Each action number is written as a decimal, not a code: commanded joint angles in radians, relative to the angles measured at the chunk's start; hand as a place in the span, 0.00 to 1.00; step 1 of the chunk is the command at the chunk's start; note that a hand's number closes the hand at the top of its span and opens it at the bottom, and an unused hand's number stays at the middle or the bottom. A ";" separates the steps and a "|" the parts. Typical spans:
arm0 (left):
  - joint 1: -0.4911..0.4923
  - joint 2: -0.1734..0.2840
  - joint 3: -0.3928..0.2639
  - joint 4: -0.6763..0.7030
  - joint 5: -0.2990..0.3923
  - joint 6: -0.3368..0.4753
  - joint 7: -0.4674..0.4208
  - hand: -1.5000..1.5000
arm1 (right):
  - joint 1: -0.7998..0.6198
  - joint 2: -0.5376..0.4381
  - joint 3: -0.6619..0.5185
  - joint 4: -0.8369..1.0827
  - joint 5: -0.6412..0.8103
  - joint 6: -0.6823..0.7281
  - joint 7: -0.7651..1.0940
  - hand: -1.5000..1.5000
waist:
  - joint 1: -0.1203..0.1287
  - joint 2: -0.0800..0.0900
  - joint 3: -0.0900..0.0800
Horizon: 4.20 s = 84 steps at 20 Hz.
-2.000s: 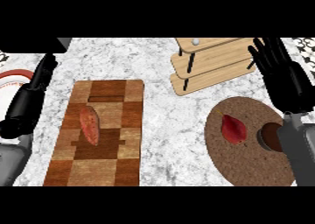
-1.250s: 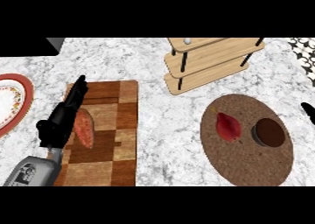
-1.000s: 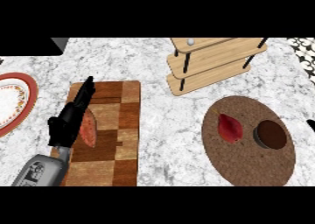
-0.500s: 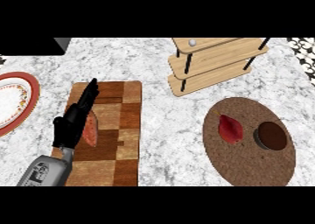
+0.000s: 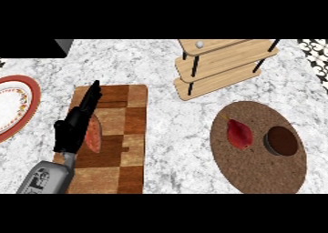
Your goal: Pick the cupcake from the placemat and place it in the tiered shelf
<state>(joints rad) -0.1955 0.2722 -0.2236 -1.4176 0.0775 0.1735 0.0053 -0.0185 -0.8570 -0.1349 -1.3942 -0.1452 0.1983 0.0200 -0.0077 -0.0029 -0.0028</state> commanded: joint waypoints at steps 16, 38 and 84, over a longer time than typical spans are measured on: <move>-0.027 -0.069 0.059 0.030 -0.080 -0.042 0.002 0.50 | 0.092 0.076 0.032 -0.481 0.238 0.093 0.482 0.00 | 0.000 0.002 0.003; -0.012 -0.127 0.147 0.032 -0.140 -0.140 -0.008 0.50 | 0.056 0.358 0.011 -0.465 0.529 0.192 0.513 0.00 | 0.004 0.003 0.003; 0.031 -0.204 0.197 -0.063 -0.236 -0.191 0.048 0.50 | -0.078 0.525 0.061 -0.013 0.967 0.129 0.210 1.00 | 0.009 0.003 0.003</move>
<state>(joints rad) -0.1584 0.0713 -0.0294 -1.4621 -0.1542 -0.0199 0.0285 -0.0707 -0.3283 -0.0944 -1.4628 0.7800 0.3451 0.2700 0.0006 -0.0012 -0.0017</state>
